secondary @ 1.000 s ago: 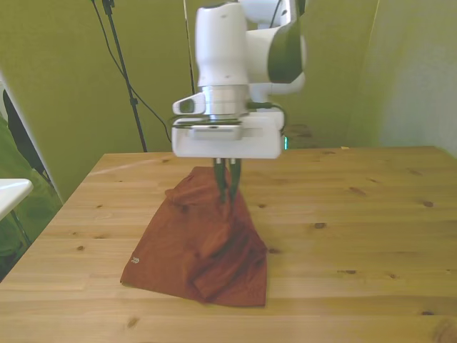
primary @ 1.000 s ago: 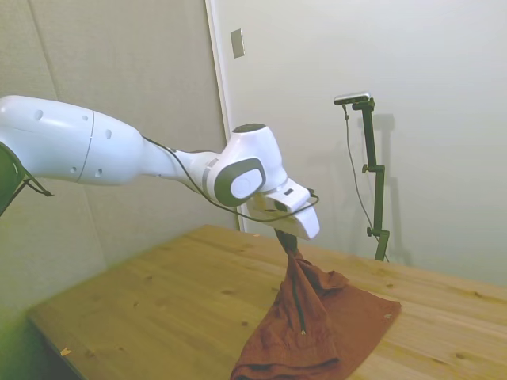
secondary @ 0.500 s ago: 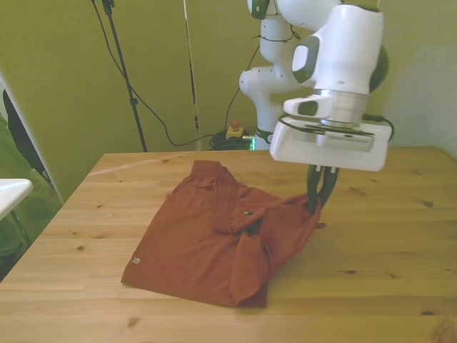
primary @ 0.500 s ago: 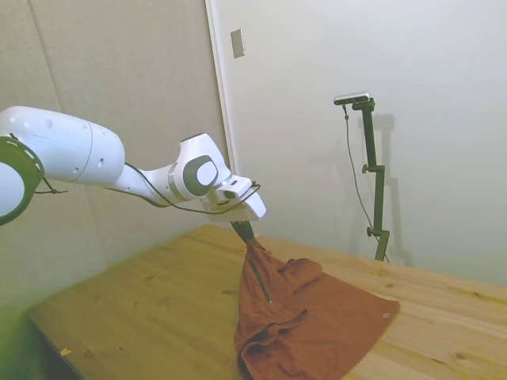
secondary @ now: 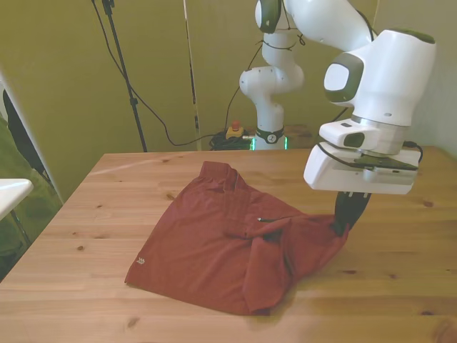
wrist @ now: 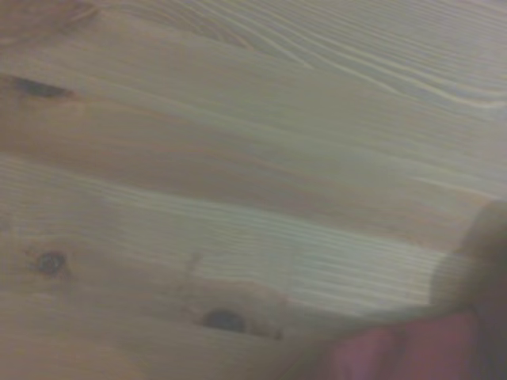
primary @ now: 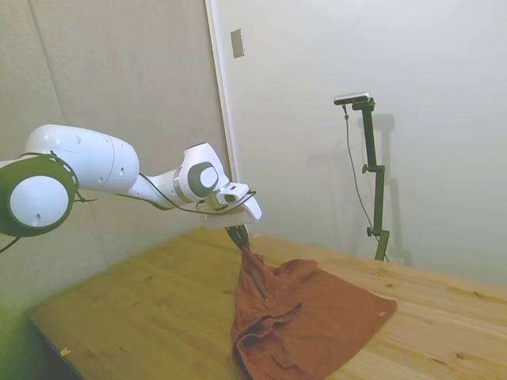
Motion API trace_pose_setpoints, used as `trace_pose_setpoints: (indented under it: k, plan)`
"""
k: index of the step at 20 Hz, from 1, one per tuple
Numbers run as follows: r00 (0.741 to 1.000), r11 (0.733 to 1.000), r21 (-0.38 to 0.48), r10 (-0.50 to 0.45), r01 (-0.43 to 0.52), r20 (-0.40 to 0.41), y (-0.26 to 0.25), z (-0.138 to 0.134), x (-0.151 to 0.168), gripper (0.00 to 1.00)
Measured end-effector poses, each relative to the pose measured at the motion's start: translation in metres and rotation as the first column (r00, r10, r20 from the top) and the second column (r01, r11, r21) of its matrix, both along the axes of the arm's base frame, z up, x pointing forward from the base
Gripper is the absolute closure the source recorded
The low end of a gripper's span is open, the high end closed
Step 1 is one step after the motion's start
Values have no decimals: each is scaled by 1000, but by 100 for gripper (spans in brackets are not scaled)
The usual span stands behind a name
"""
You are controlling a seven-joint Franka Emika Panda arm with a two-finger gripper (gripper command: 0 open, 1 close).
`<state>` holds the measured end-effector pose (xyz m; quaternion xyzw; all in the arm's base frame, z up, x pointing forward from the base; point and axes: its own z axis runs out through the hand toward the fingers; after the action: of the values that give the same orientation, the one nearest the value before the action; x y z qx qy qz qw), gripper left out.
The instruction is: Unfold the shorts
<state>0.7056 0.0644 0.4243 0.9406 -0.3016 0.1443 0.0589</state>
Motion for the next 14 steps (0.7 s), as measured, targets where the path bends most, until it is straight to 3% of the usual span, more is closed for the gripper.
trace_pose_setpoints:
  k: [4, 7, 10, 14]
  plan:
    - [999, 999, 24, 49, -49, -5, 14, 4, 6, 0]
    - [999, 999, 27, 45, -45, -1, 7, 26, -1, 0]
    - [1000, 1000, 21, 4, -4, 2, -23, 55, -20, 0]
    - [998, 999, 16, -51, 51, -24, -84, 68, -54, 0]
